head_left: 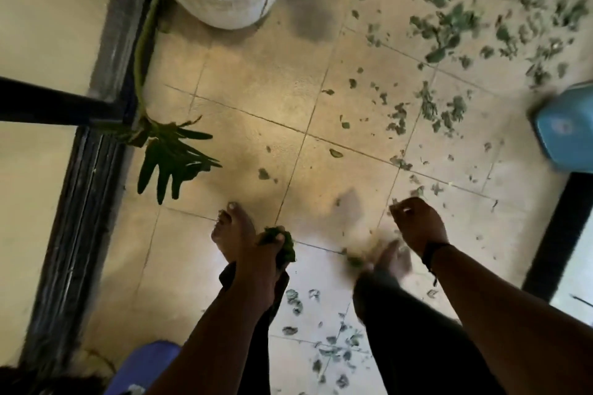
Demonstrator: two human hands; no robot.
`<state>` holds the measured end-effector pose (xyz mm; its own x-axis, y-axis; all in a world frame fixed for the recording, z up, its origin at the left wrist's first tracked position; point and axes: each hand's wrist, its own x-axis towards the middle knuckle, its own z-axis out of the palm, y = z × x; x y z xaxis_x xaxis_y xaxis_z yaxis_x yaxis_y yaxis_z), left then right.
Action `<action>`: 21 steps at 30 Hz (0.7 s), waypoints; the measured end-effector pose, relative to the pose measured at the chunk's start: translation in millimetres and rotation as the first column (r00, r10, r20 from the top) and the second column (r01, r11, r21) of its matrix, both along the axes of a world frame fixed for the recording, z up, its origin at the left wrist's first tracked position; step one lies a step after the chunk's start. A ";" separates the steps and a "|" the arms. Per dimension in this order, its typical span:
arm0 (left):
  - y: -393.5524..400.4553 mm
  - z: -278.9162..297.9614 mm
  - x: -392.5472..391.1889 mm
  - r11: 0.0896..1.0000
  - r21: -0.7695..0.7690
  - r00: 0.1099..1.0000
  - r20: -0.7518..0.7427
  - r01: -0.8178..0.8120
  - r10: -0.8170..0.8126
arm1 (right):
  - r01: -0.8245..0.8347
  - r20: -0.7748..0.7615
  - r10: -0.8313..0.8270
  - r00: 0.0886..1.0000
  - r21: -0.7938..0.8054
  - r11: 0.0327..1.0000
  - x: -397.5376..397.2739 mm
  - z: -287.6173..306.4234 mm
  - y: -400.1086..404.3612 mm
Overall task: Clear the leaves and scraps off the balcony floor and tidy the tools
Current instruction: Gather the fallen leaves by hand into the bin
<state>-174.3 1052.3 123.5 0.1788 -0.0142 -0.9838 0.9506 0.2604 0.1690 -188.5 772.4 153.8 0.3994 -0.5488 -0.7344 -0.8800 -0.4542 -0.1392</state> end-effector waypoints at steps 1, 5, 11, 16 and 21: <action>0.6 4.0 -10.9 0.997 -0.053 0.998 0.032 0.050 -0.048 | -0.018 -0.030 0.019 0.999 0.021 1.000 -18.8 -0.3 4.9; -20.7 10.5 -34.4 0.931 0.001 0.928 0.078 0.365 -0.364 | -0.009 -0.196 0.034 0.980 0.126 0.992 -99.3 -30.0 26.4; -62.5 -13.7 -83.4 0.917 0.106 0.919 0.050 0.385 -0.392 | -0.065 -0.342 0.235 0.910 0.442 0.894 -212.4 -84.2 49.0; -115.3 -25.0 -124.7 0.899 0.142 0.906 0.032 0.414 -0.422 | -0.138 -0.285 0.300 0.910 0.475 0.869 -289.1 -97.4 20.8; -131.0 -46.3 -167.5 0.805 0.162 0.820 -0.075 0.571 -0.567 | -0.200 -0.196 0.267 0.944 0.305 0.931 -304.3 -117.6 -29.3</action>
<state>-341.8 921.4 77.2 0.1694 0.0599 -0.9837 0.9231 -0.3594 0.1371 -492.9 743.1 36.2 0.2933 -0.2220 -0.9299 -0.7763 -0.6229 -0.0961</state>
